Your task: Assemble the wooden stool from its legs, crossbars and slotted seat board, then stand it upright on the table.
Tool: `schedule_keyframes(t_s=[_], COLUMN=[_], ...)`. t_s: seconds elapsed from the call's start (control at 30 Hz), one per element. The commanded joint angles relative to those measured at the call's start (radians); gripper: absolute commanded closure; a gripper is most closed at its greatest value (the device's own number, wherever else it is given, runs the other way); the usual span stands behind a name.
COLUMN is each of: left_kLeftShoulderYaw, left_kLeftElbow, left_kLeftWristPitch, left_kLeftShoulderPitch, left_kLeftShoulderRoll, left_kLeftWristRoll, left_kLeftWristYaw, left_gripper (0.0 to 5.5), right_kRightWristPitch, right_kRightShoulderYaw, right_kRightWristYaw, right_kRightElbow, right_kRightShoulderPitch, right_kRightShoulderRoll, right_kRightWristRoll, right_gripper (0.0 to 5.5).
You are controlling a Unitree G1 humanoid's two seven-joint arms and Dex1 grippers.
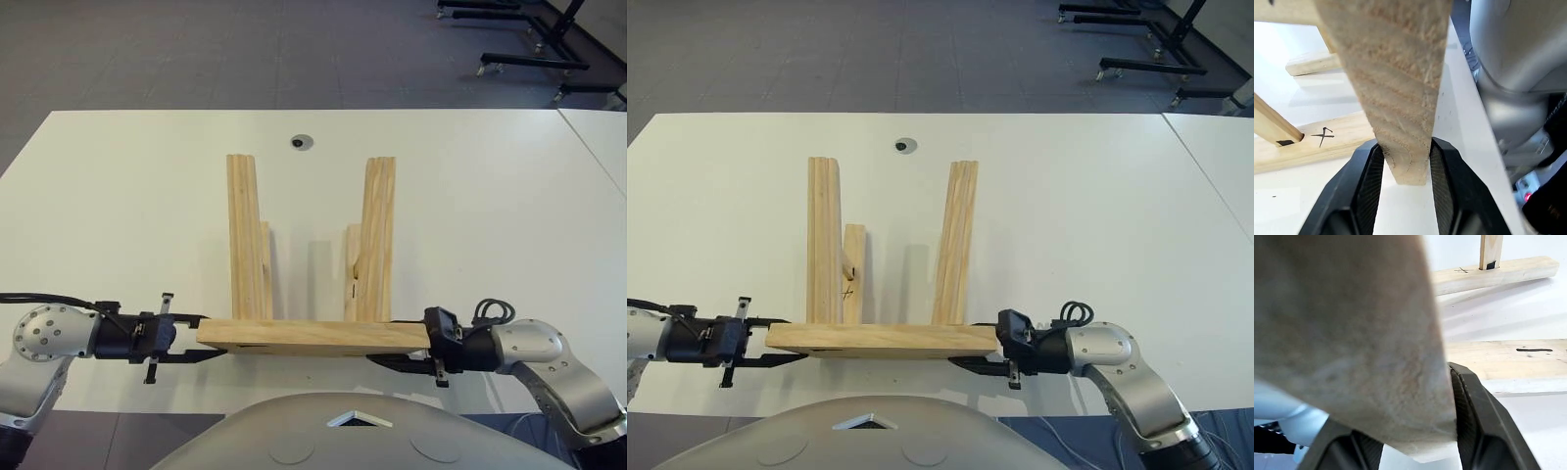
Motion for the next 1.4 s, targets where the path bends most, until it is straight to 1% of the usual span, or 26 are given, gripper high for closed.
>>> schedule_keyframes(t_s=[0.03,0.07,0.17,0.23,0.33,0.4,0.43,0.5,0.57,0.63,0.7,0.83,0.93,1.0,1.1,1.17,1.27,1.37,1.4], left_kLeftShoulderYaw=[0.077,0.090,0.081,0.092,0.116,0.113,0.119,0.144,0.144,0.149,0.170,0.254,0.304,0.334,0.389,0.417,0.427,0.416,0.407], left_kLeftElbow=[-0.181,-0.201,-0.222,-0.264,-0.318,-0.333,-0.348,-0.383,-0.411,-0.372,-0.376,-0.429,-0.450,-0.469,-0.516,-0.543,-0.556,-0.529,-0.506], left_kLeftWristPitch=[0.140,0.157,0.172,0.216,0.280,0.311,0.333,0.385,0.422,0.592,0.698,0.787,0.872,0.935,0.990,0.996,0.968,0.919,0.889], left_kLeftShoulderPitch=[0.085,0.111,0.244,0.300,0.357,0.380,0.388,0.406,0.440,0.218,0.115,0.163,0.189,0.239,0.319,0.364,0.397,0.393,0.376], left_kLeftShoulderRoll=[0.052,0.056,0.038,0.036,0.045,0.041,0.041,0.052,0.053,0.159,0.233,0.268,0.271,0.252,0.200,0.163,0.123,0.084,0.064], left_kLeftWristRoll=[-0.160,-0.153,-0.114,-0.153,-0.198,-0.223,-0.253,-0.312,-0.353,-0.593,-0.790,-1.034,-1.156,-1.250,-1.358,-1.403,-1.446,-1.450,-1.450], left_kLeftWristYaw=[-0.020,-0.023,-0.047,-0.039,-0.018,-0.009,-0.003,0.021,0.038,0.100,0.151,0.202,0.240,0.294,0.369,0.417,0.455,0.467,0.466], left_gripper=[4.17,4.17,4.17,4.17,4.17,4.17,4.17,4.17,4.17,4.17,4.17,4.17,4.17,4.17,4.17,4.17,4.17,4.17,4.17], right_kRightWristPitch=[0.180,0.216,0.410,0.520,0.677,0.721,0.734,0.731,0.724,0.717,0.737,0.804,0.856,0.923,1.020,1.051,1.048,1.047,1.056], right_kRightShoulderYaw=[-0.118,-0.141,-0.215,-0.253,-0.301,-0.303,-0.298,-0.270,-0.248,-0.217,-0.207,-0.227,-0.238,-0.220,-0.203,-0.181,-0.178,-0.228,-0.249], right_kRightWristYaw=[0.002,-0.002,-0.087,-0.154,-0.310,-0.335,-0.340,-0.420,-0.468,-0.489,-0.426,-0.283,-0.196,-0.074,0.114,0.188,0.268,0.390,0.424], right_kRightElbow=[-0.025,-0.043,-0.124,-0.166,-0.205,-0.189,-0.183,-0.159,-0.131,-0.099,-0.058,-0.024,0.010,0.060,0.117,0.137,0.162,0.227,0.248], right_kRightShoulderPitch=[-0.043,-0.041,-0.032,-0.043,-0.085,-0.108,-0.112,-0.113,-0.102,-0.086,-0.088,-0.078,-0.060,-0.096,-0.141,-0.166,-0.166,-0.082,-0.051], right_kRightShoulderRoll=[-0.055,-0.067,-0.107,-0.129,-0.188,-0.270,-0.308,-0.360,-0.427,-0.520,-0.568,-0.655,-0.695,-0.763,-0.922,-1.014,-1.114,-1.211,-1.234], right_kRightWristRoll=[0.211,0.246,0.408,0.492,0.748,0.951,1.022,1.147,1.268,1.406,1.463,1.467,1.467,1.467,1.467,1.467,1.467,1.467,1.467], right_gripper=[3.85,3.85,3.85,3.85,3.85,3.85,3.85,3.85,3.85,3.85,3.85,3.85,3.85,3.85,3.85,3.85,3.85,3.85,3.51])
